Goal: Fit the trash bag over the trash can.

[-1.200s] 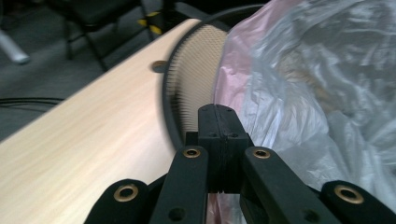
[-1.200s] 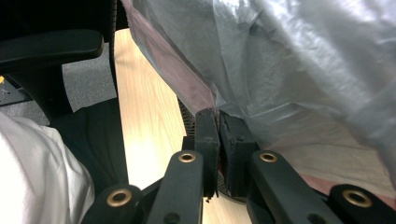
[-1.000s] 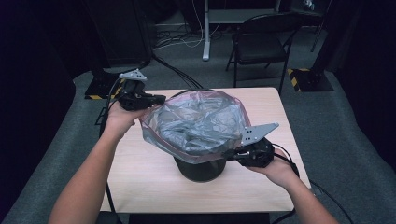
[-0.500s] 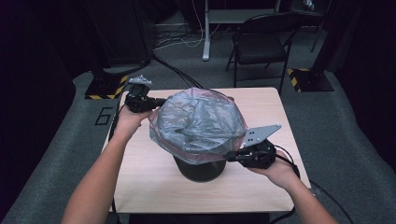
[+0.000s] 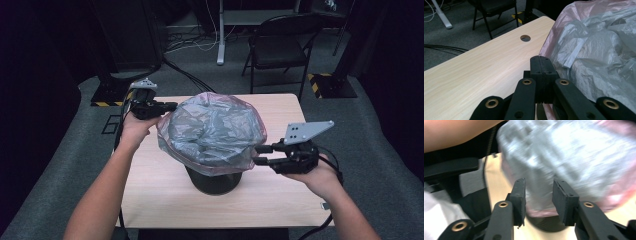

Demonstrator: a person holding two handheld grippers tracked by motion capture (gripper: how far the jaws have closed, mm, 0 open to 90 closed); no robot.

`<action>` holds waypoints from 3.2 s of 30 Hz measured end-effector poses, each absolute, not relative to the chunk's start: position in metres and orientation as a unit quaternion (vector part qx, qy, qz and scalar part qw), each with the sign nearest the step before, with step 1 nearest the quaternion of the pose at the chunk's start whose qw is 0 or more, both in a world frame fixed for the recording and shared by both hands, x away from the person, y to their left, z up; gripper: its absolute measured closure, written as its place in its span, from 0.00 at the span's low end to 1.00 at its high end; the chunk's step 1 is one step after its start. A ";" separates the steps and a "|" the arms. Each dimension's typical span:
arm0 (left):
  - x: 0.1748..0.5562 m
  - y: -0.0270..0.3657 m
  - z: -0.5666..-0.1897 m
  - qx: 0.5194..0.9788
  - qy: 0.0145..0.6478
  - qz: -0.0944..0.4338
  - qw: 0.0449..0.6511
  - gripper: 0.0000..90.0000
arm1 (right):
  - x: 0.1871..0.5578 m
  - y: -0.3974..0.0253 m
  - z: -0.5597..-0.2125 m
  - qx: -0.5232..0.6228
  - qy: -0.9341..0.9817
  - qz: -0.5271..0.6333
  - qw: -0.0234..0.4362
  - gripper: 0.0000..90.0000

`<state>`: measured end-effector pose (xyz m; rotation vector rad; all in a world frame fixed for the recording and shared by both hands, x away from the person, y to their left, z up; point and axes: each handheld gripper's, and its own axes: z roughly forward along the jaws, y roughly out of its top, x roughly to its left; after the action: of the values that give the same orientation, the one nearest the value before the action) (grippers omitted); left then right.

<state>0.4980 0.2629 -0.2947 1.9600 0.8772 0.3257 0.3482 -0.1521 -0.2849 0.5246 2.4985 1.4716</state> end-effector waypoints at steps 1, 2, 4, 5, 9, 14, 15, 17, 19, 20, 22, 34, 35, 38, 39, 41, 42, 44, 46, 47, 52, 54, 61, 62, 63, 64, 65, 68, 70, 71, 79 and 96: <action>0.498 0.263 -0.295 0.799 0.357 0.132 0.466 1.00 | 0.352 -0.154 -0.280 0.185 0.842 0.496 0.106 0.67; 0.499 0.263 -0.294 0.798 0.357 0.131 0.467 1.00 | 0.358 -0.156 -0.276 0.196 0.840 0.493 0.113 0.66; 0.499 0.262 -0.294 0.799 0.357 0.129 0.467 1.00 | 0.373 -0.160 -0.270 0.222 0.834 0.490 0.124 0.65; 0.500 0.262 -0.294 0.799 0.356 0.128 0.468 1.00 | 0.381 -0.162 -0.267 0.235 0.831 0.489 0.127 0.65; 0.501 0.261 -0.293 0.802 0.354 0.126 0.464 1.00 | 0.411 -0.164 -0.259 0.264 0.824 0.481 0.138 0.63; 0.503 0.261 -0.293 0.801 0.353 0.118 0.469 1.00 | 0.450 -0.159 -0.260 0.298 0.816 0.479 0.128 0.58; 0.504 0.262 -0.293 0.801 0.353 0.118 0.469 1.00 | 0.456 -0.157 -0.261 0.302 0.815 0.479 0.124 0.56; 0.504 0.262 -0.294 0.801 0.352 0.117 0.470 1.00 | 0.464 -0.153 -0.264 0.303 0.815 0.480 0.112 0.53; 0.505 0.263 -0.294 0.801 0.351 0.116 0.471 1.00 | 0.470 -0.147 -0.266 0.303 0.819 0.476 0.107 0.48; 0.505 0.262 -0.294 0.801 0.351 0.114 0.471 1.00 | 0.472 -0.144 -0.267 0.301 0.822 0.472 0.106 0.48; 0.505 0.262 -0.294 0.802 0.351 0.113 0.470 1.00 | 0.474 -0.138 -0.269 0.298 0.828 0.461 0.111 0.48; 0.505 0.262 -0.294 0.800 0.344 0.117 0.478 1.00 | 0.467 -0.129 -0.267 0.253 0.848 0.440 0.156 0.89; 0.505 0.262 -0.294 0.799 0.344 0.116 0.479 1.00 | 0.467 -0.131 -0.266 0.249 0.846 0.445 0.155 0.94; 0.506 0.262 -0.294 0.798 0.346 0.117 0.480 1.00 | 0.468 -0.132 -0.265 0.248 0.846 0.446 0.155 0.98; 0.507 0.262 -0.294 0.798 0.347 0.116 0.479 1.00 | 0.470 -0.133 -0.265 0.249 0.844 0.448 0.156 0.99; 0.509 0.262 -0.296 0.796 0.350 0.114 0.480 1.00 | 0.475 -0.135 -0.266 0.264 0.838 0.451 0.158 0.99; 0.509 0.261 -0.297 0.798 0.350 0.114 0.478 1.00 | 0.479 -0.137 -0.267 0.274 0.833 0.453 0.161 0.99; 0.510 0.259 -0.300 0.801 0.350 0.112 0.473 1.00 | 0.485 -0.140 -0.272 0.291 0.826 0.455 0.161 0.99; 0.511 0.256 -0.303 0.805 0.349 0.110 0.467 1.00 | 0.490 -0.140 -0.279 0.305 0.823 0.450 0.163 0.99; 0.512 0.255 -0.304 0.806 0.351 0.107 0.465 1.00 | 0.493 -0.140 -0.283 0.312 0.822 0.449 0.158 0.99; 0.516 0.253 -0.315 0.810 0.357 0.093 0.456 1.00 | 0.505 -0.141 -0.304 0.332 0.823 0.440 0.136 1.00; 0.517 0.253 -0.319 0.812 0.362 0.090 0.449 1.00 | 0.507 -0.141 -0.311 0.337 0.827 0.433 0.126 1.00; 0.510 0.259 -0.331 0.821 0.367 0.086 0.429 1.00 | 0.506 -0.135 -0.330 0.326 0.844 0.418 0.082 1.00; 0.508 0.261 -0.333 0.823 0.367 0.085 0.425 1.00 | 0.504 -0.134 -0.332 0.323 0.845 0.419 0.073 1.00; 0.506 0.263 -0.336 0.824 0.371 0.087 0.420 1.00 | 0.502 -0.134 -0.334 0.321 0.848 0.417 0.070 1.00; 0.505 0.265 -0.338 0.826 0.373 0.087 0.414 1.00 | 0.501 -0.133 -0.337 0.316 0.851 0.415 0.066 1.00; 0.504 0.267 -0.341 0.826 0.376 0.088 0.412 1.00 | 0.499 -0.132 -0.339 0.314 0.854 0.411 0.063 1.00; 0.501 0.275 -0.345 0.819 0.380 0.084 0.421 1.00 | 0.494 -0.133 -0.345 0.313 0.851 0.416 0.061 1.00; 0.498 0.277 -0.347 0.820 0.379 0.084 0.421 1.00 | 0.492 -0.134 -0.348 0.314 0.847 0.426 0.051 1.00; 0.497 0.277 -0.347 0.820 0.380 0.086 0.418 1.00 | 0.491 -0.134 -0.349 0.314 0.846 0.428 0.048 1.00; 0.494 0.282 -0.356 0.819 0.388 0.077 0.416 1.00 | 0.489 -0.132 -0.359 0.315 0.851 0.416 0.054 1.00; 0.463 0.308 -0.324 0.784 0.398 0.137 0.456 0.58 | 0.463 -0.169 -0.332 0.357 0.819 0.432 0.119 0.58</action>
<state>0.4632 0.3075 -0.3239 1.9340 0.9804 0.3388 0.4625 -0.1690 -0.3316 1.0448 2.3962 1.2647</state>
